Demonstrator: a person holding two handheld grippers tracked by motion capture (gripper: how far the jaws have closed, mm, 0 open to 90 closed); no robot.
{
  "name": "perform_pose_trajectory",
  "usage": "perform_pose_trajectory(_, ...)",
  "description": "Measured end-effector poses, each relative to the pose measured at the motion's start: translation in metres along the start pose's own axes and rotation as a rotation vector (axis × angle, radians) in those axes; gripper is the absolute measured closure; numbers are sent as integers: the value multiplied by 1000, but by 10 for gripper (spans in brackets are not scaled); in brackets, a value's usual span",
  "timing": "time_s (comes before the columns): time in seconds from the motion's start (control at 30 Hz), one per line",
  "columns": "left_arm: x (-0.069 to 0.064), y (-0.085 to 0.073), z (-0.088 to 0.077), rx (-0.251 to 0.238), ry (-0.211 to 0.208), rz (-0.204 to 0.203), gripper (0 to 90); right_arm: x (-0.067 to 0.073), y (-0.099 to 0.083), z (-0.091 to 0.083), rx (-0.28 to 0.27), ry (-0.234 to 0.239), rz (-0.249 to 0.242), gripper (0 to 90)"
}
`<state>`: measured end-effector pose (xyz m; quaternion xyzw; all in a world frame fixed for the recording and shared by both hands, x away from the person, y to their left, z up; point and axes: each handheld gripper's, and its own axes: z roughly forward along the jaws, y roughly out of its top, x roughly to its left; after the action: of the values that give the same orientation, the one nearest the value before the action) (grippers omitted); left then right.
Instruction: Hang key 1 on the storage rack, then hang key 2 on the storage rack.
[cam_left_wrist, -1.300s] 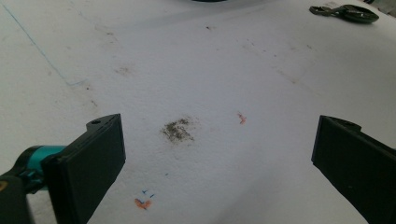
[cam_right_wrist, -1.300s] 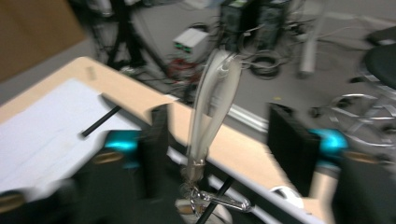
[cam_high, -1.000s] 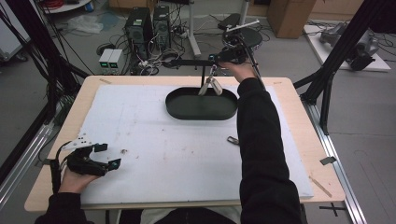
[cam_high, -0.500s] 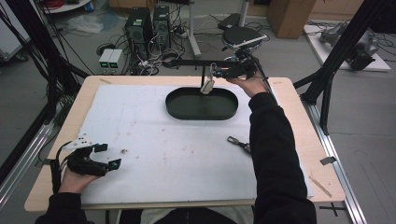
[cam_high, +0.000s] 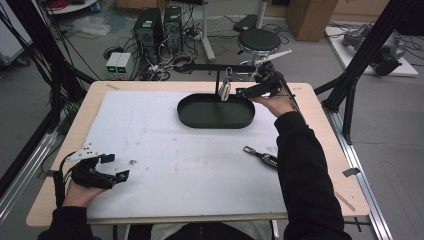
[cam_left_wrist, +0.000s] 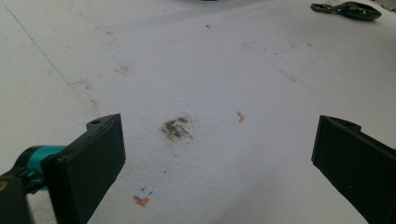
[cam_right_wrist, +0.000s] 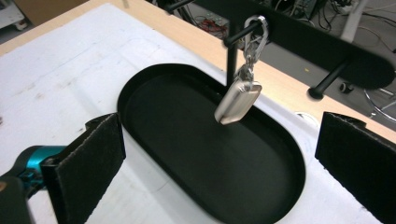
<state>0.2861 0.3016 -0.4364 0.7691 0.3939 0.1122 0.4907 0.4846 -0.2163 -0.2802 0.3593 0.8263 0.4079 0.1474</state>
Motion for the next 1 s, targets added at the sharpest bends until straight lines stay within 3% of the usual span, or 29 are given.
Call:
perform_pose_trajectory(0.1,-1,0,0,0,2,3,32,3,-11,-1,12,-10,-16,9)
perform_pose_trajectory(0.3,-1,0,0,0,2,5,32,2,-29,1,21,-3,4,8)
perform_pose_trajectory(0.7,-1,0,0,-1,3,2,32,9,-66,-1,43,3,0,8)
perform_pose_trajectory(1.0,-1,0,0,0,4,2,32,16,-82,-5,58,-6,-19,9)
